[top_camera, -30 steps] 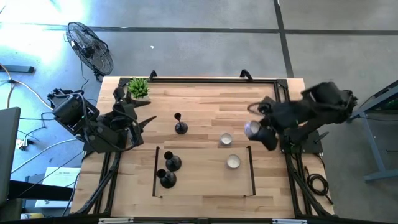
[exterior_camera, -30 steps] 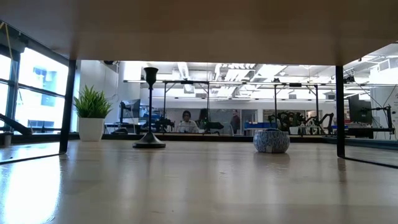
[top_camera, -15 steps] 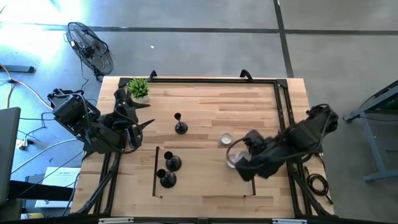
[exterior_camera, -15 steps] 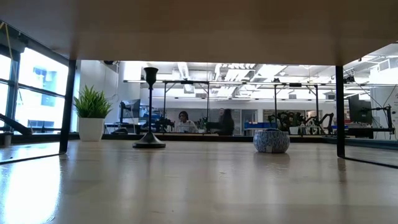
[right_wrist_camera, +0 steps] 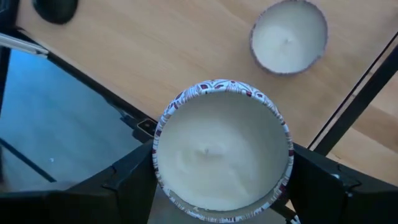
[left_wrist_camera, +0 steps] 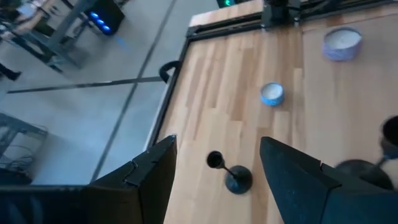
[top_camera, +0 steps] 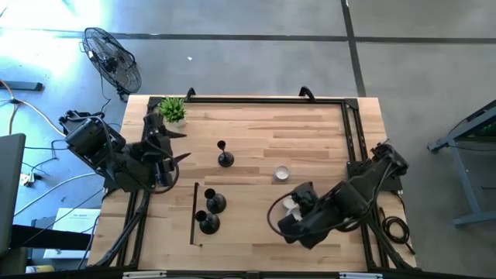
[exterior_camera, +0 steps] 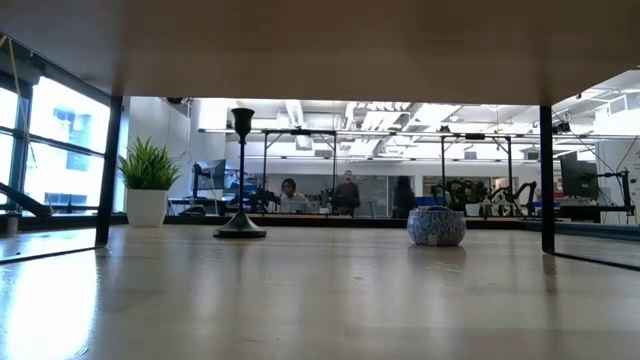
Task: Pick & Place candle stick holders
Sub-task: Put the red scented candle on the shelf
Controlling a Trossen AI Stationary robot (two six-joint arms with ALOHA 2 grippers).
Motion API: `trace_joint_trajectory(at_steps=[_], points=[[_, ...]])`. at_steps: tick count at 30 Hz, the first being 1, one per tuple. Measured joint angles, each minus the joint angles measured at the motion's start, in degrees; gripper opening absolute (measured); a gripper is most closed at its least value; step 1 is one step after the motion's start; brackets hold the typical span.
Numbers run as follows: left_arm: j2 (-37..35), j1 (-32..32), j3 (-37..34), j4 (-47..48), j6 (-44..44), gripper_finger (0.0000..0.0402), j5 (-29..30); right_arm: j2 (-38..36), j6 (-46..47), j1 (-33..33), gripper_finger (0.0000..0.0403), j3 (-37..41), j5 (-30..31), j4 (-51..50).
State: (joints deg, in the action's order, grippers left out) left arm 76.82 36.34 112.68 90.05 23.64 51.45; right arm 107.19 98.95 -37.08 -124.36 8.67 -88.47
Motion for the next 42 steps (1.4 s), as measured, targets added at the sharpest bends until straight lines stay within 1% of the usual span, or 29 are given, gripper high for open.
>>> trace_joint_trajectory(at_steps=[6, 12, 18, 24, 35, 42], points=[[0.0, 0.0, 0.0, 0.0, 0.2, 0.0227, -4.0, 2.6, 1.8, -0.2, 0.0282, 0.0, -1.8, -0.1], [0.0, 0.0, 0.0, 0.0, 0.8, 0.0227, -8.6, 5.0, 1.7, 0.0, 0.0282, 0.0, -2.1, -0.6], [0.0, 0.0, 0.0, 0.0, 2.2, 0.0227, -10.6, 6.9, 1.5, 0.0, 0.0282, 0.2, -2.8, -1.4], [0.0, 0.0, 0.0, 0.0, 2.4, 0.0227, -13.0, 7.2, 1.5, 0.3, 0.0282, 3.4, -3.8, -0.8], [0.0, 0.0, 0.0, 0.0, 2.3, 0.0227, -13.4, 7.2, -0.1, 1.9, 0.0282, 9.6, -6.2, 1.0], [0.0, 0.0, 0.0, -0.1, 2.3, 0.0227, -13.4, 7.2, -1.5, 3.0, 0.0282, 12.1, -6.3, 4.3]])
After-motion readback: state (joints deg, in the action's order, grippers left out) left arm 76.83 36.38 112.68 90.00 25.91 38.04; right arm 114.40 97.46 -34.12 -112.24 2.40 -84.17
